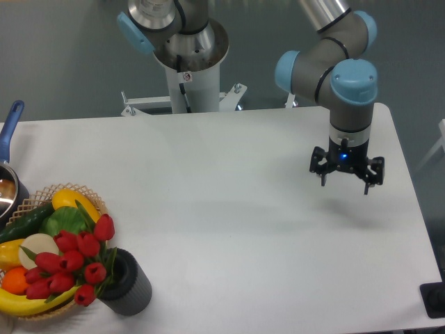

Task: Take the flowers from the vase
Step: 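Move the open gripper toward the red tulips in the grey vase, then lower the gripper around the tulip stems and close it, then lift the gripped tulips up out of the grey vase, then carry the tulip bunch away from the vase over the open table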

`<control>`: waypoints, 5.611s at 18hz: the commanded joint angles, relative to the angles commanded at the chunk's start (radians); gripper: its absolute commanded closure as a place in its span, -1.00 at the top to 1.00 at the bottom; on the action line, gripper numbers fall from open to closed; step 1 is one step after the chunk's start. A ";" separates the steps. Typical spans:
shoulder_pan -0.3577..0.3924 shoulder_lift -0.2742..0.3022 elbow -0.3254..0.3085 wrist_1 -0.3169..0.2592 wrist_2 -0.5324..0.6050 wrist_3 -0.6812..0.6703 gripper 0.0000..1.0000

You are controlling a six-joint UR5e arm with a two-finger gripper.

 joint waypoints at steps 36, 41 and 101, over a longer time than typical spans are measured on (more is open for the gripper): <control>-0.406 -0.158 0.191 0.012 -0.789 -0.046 1.00; -0.445 -0.202 0.265 0.012 -0.788 -0.140 1.00; -0.308 -0.017 0.285 0.011 -1.094 -0.345 -0.71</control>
